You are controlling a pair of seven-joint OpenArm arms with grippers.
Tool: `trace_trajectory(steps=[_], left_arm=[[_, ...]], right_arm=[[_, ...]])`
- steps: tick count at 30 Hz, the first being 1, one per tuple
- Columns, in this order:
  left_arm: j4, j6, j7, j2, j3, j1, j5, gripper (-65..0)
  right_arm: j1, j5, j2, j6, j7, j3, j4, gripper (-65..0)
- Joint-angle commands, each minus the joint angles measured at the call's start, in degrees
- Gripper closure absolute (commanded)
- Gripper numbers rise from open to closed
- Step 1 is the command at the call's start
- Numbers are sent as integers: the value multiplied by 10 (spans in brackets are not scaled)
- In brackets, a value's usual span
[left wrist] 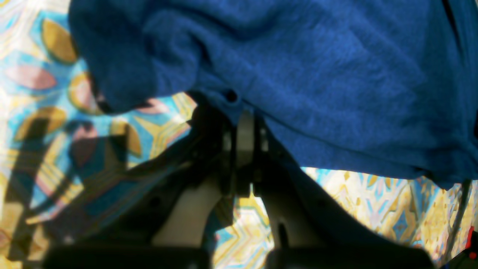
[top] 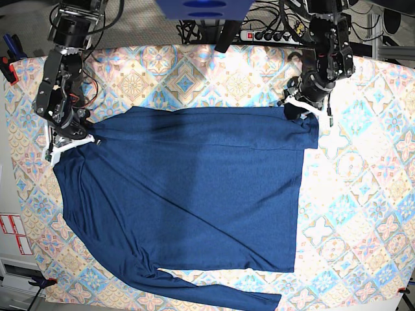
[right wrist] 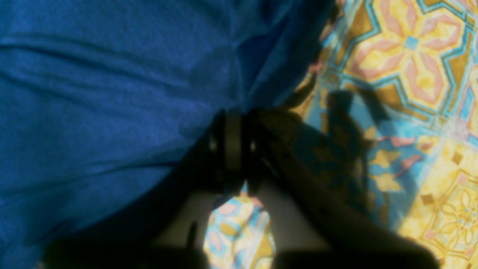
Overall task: Fold the T-shirt properly
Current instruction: 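Lift the shoulder corners with both grippers and shake the shirt flat, then drag the shirt with both grippers away from the collar toward the hem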
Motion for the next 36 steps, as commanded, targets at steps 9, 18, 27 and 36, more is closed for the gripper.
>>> trace_trajectory(steps=[9, 18, 27, 36], left_arm=[[87, -4, -10, -58, -5, 67, -8, 0], [149, -5, -52, -118, -6, 166, -9, 0], [157, -5, -71, -108, -71, 159, -39, 0], [93, -2, -70, -105, -92, 47, -102, 0]], right_arm=[[-10, 4, 6, 3, 7, 2, 40, 0], [-97, 4, 6, 3, 4, 2, 106, 0], [-90, 4, 6, 3, 9, 7, 108, 0], [16, 2, 7, 3, 10, 3, 79, 0]])
